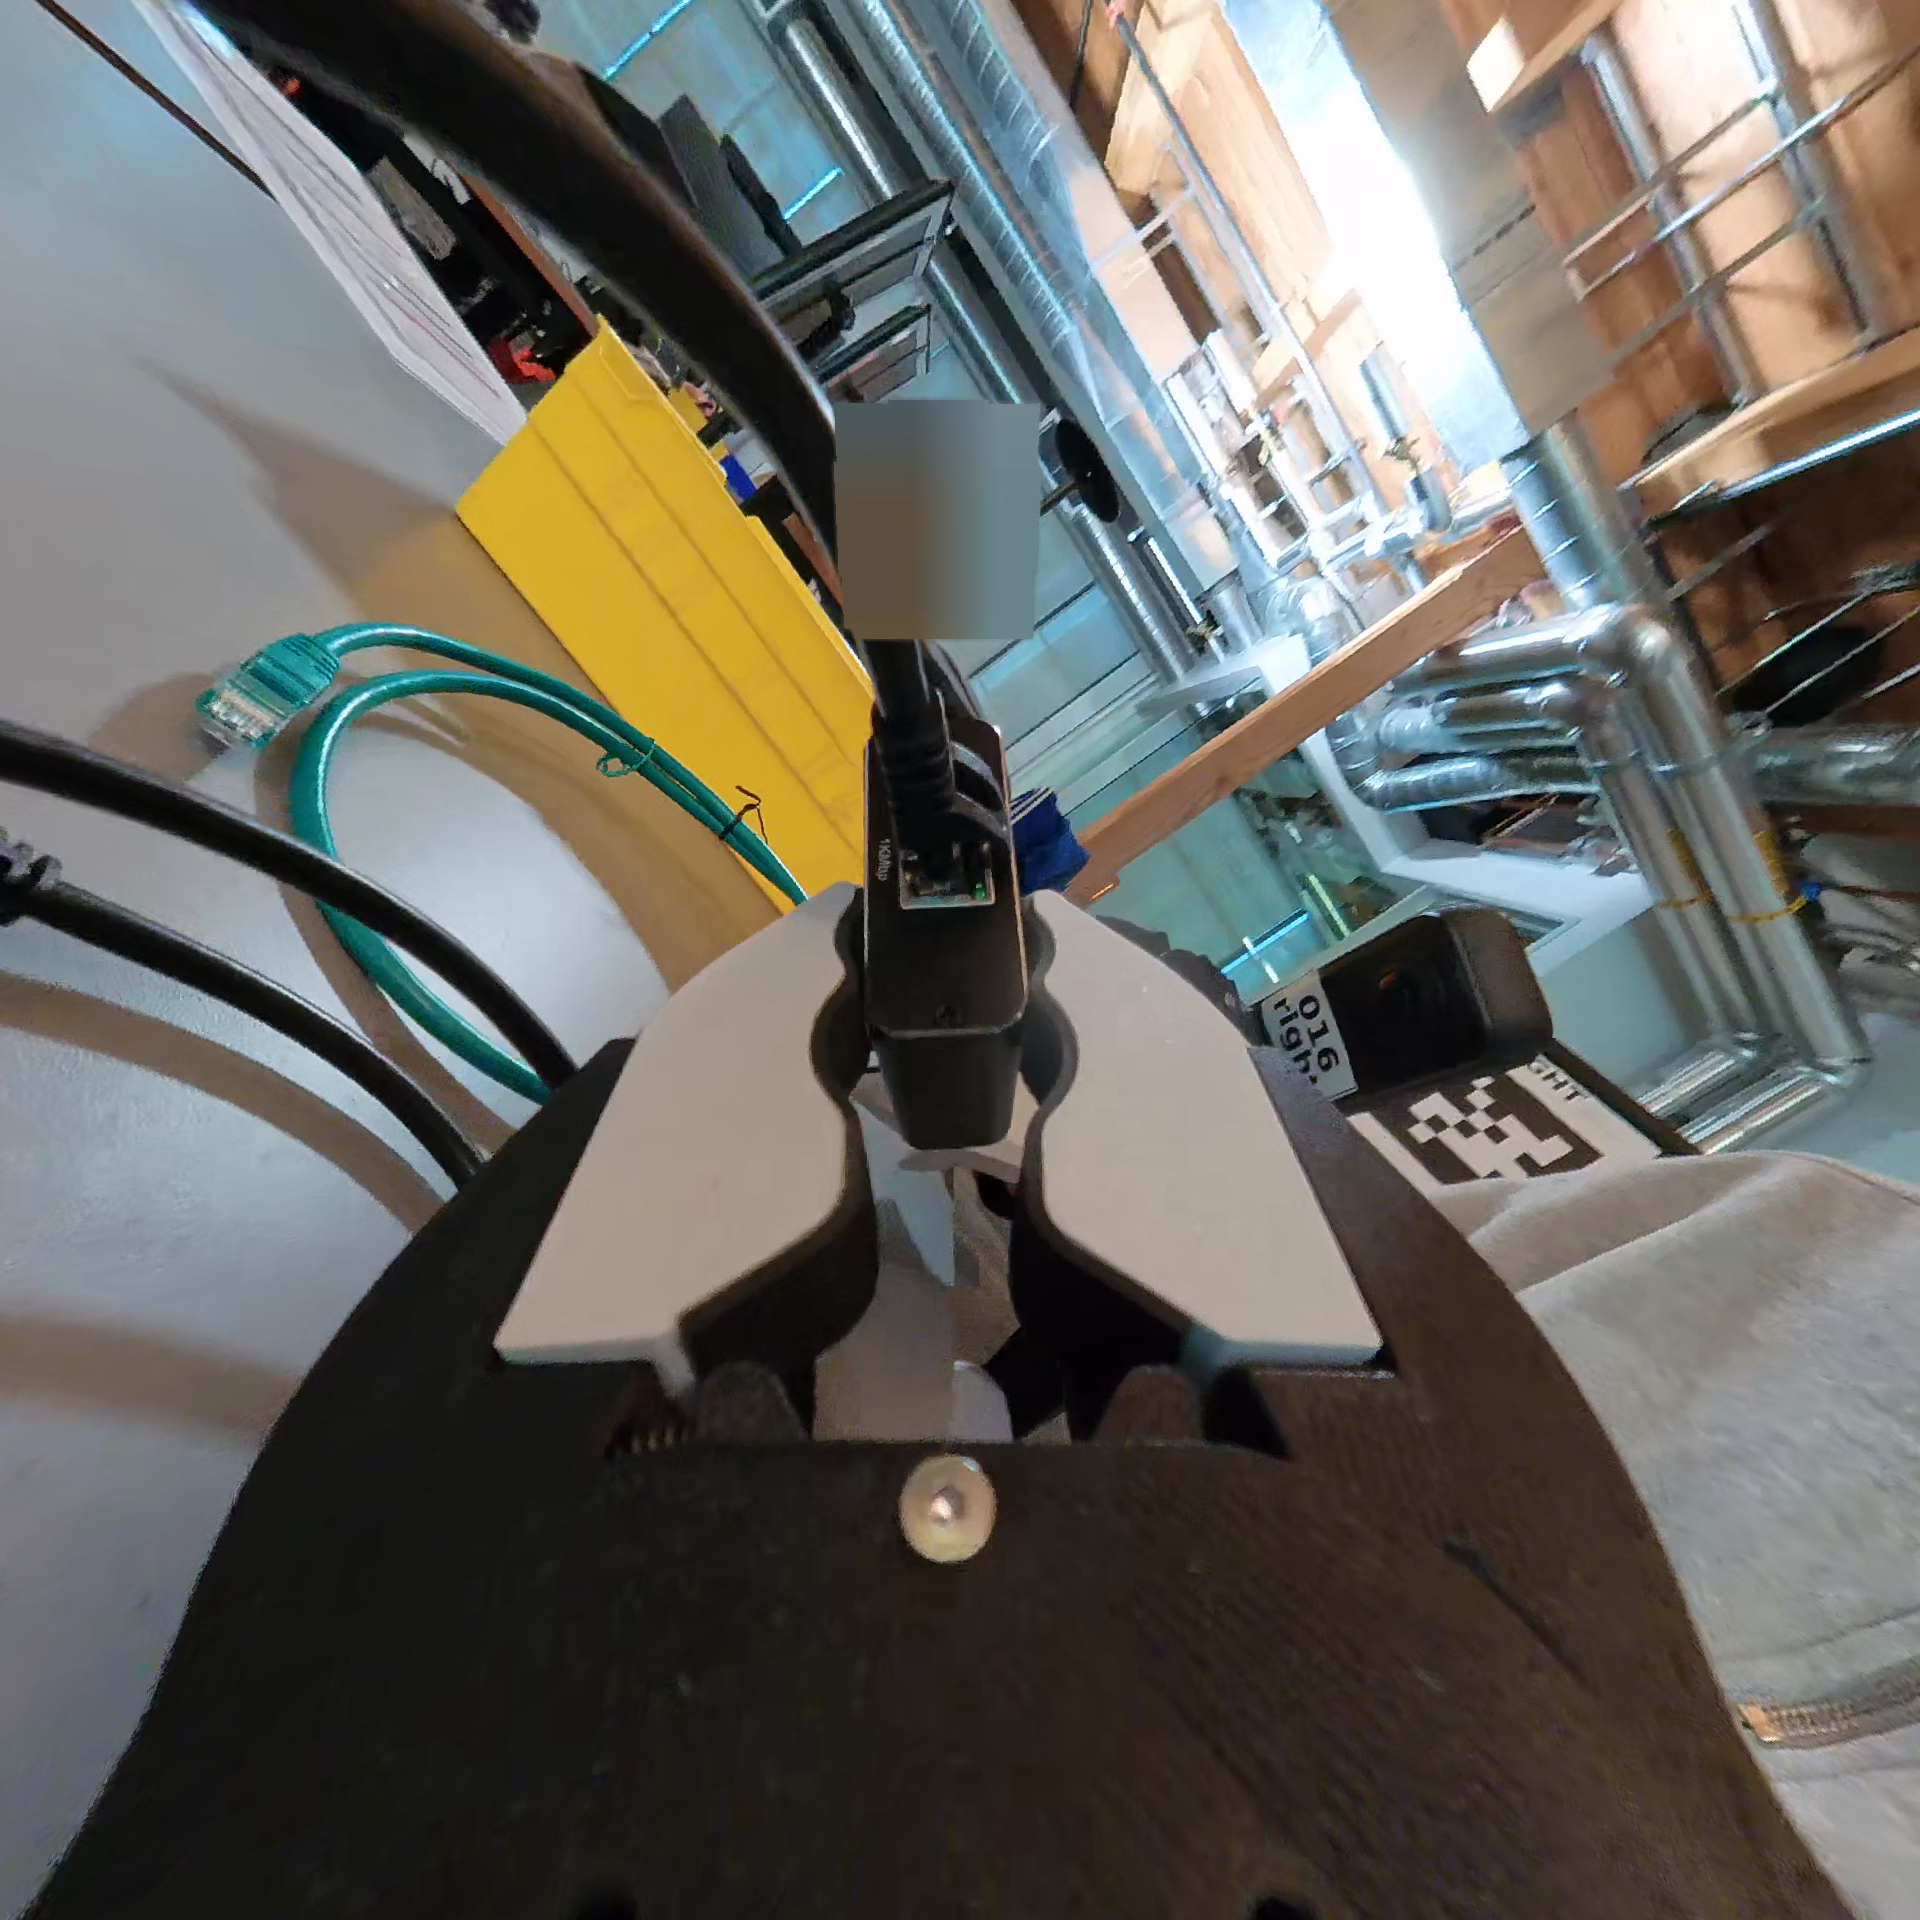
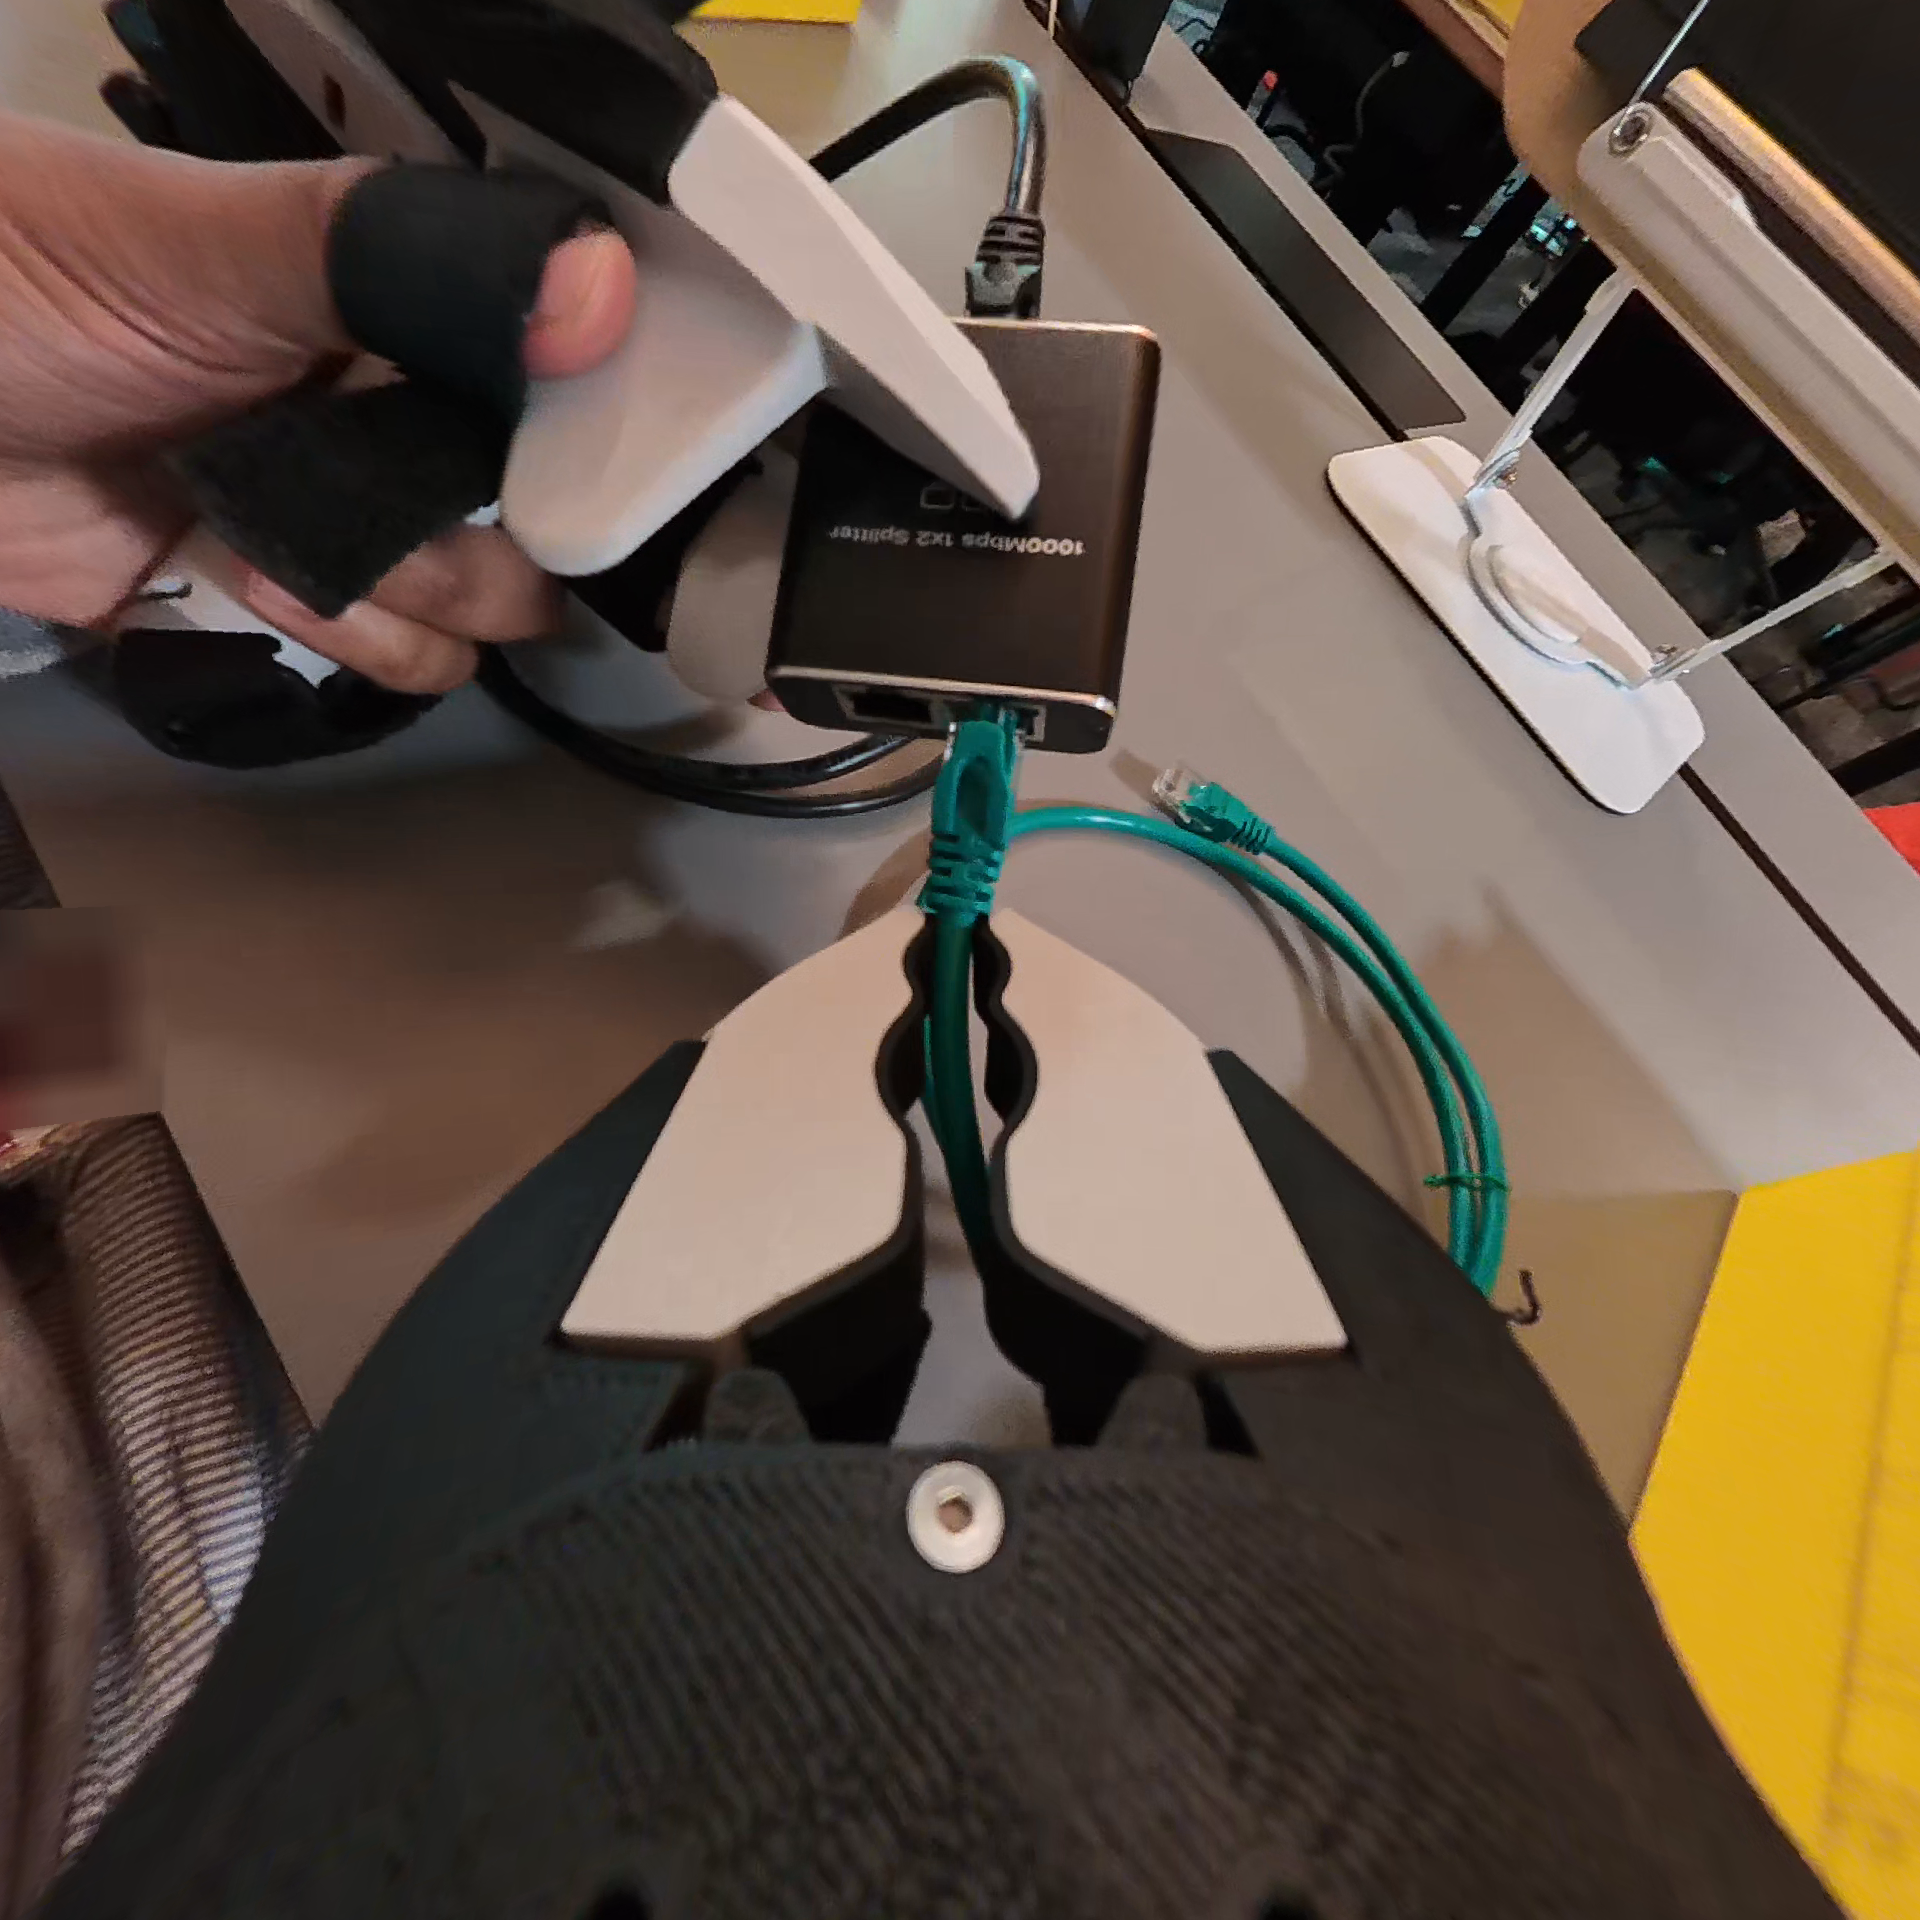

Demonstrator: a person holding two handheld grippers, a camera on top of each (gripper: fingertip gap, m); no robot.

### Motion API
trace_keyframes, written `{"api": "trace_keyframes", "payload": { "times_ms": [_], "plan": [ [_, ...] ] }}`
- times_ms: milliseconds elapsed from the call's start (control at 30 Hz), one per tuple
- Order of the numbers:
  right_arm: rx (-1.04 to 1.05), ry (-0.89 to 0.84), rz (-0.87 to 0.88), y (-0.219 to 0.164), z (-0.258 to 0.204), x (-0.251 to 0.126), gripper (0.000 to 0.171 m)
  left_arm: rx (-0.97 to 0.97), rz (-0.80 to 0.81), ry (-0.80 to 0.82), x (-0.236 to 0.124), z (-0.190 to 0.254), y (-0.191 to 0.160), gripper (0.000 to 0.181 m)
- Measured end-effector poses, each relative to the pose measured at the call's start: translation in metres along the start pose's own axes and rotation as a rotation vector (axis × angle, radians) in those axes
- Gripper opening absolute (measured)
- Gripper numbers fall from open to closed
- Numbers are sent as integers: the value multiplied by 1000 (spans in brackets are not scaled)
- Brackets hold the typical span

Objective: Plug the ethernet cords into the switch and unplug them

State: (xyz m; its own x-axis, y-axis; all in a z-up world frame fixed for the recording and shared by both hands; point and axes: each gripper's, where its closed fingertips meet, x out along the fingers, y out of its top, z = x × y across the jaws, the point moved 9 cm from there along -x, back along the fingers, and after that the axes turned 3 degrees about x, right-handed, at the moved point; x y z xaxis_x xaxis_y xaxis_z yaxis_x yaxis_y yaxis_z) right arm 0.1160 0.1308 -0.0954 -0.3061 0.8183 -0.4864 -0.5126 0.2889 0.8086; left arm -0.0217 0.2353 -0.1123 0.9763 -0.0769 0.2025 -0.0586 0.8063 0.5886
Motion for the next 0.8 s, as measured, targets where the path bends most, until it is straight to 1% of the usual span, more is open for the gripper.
{"api": "trace_keyframes", "payload": {
  "times_ms": [33,200,333,500,567,700,800],
  "plan": [
    [-3,-2,-7,-1,0,0,5,6,-12,7,0,0,0,26],
    [-33,-17,-82,-8,1,4,5,20,-131,67,4,-3,-5,26],
    [-42,-22,-90,-8,1,3,5,45,-148,74,6,0,-5,26],
    [-75,-22,-115,-9,-3,3,5,-30,-231,76,5,-3,-4,28],
    [-68,-21,-136,-11,-2,4,5,-17,-259,94,6,-3,-6,28],
    [-49,-74,-143,-13,10,1,4,32,-387,125,13,1,-16,29],
    [-50,-72,-111,-11,14,-3,5,22,-358,111,15,4,-19,26]
  ]
}}
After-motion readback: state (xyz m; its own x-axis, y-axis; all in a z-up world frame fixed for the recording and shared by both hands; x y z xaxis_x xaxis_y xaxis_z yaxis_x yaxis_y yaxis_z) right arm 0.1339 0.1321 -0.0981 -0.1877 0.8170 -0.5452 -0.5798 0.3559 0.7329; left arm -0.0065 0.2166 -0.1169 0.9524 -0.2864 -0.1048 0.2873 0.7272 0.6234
